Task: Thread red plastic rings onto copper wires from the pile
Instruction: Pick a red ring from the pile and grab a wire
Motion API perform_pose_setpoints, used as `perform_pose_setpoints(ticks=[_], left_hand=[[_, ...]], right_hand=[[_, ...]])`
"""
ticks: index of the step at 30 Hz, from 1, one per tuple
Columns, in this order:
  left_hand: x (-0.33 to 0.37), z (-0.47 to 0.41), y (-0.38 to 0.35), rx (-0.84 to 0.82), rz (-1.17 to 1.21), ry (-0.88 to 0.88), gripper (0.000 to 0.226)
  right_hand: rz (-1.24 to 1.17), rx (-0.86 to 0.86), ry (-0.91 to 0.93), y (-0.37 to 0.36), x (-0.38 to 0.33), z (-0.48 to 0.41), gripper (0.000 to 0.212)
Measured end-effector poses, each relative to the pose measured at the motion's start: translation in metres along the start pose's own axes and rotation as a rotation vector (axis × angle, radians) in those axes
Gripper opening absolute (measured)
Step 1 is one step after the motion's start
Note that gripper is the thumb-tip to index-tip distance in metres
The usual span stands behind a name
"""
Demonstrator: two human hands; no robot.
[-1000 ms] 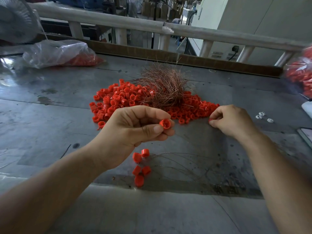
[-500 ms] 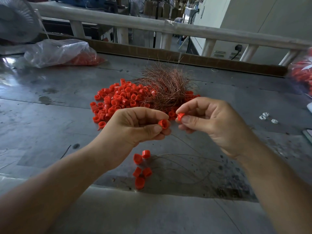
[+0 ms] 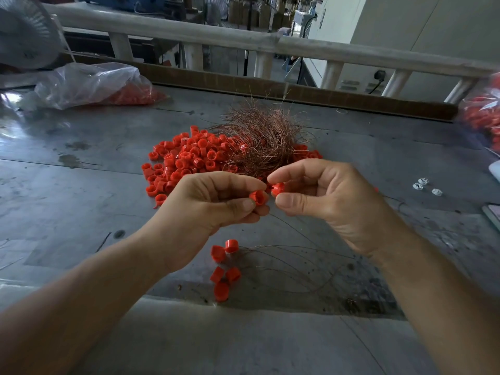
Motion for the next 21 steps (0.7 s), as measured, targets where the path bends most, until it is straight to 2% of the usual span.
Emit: perform_pose_setpoints(ticks=[21], left_hand=[[-0.005, -0.003, 0.005, 0.057, -0.028, 0.015, 0.021]], right_hand=[[0.281, 0.102, 0.193, -0.010, -0.011, 0.003, 0.029]])
Point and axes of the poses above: each hand's wrist, its own z-axis away from the middle knuckle, its own y-axis out of the back of the hand, x = y × z, the point moved 9 cm from there along -z, towards the middle knuckle, and after that the axes turned 7 degrees about y, right-handed, at the moved point
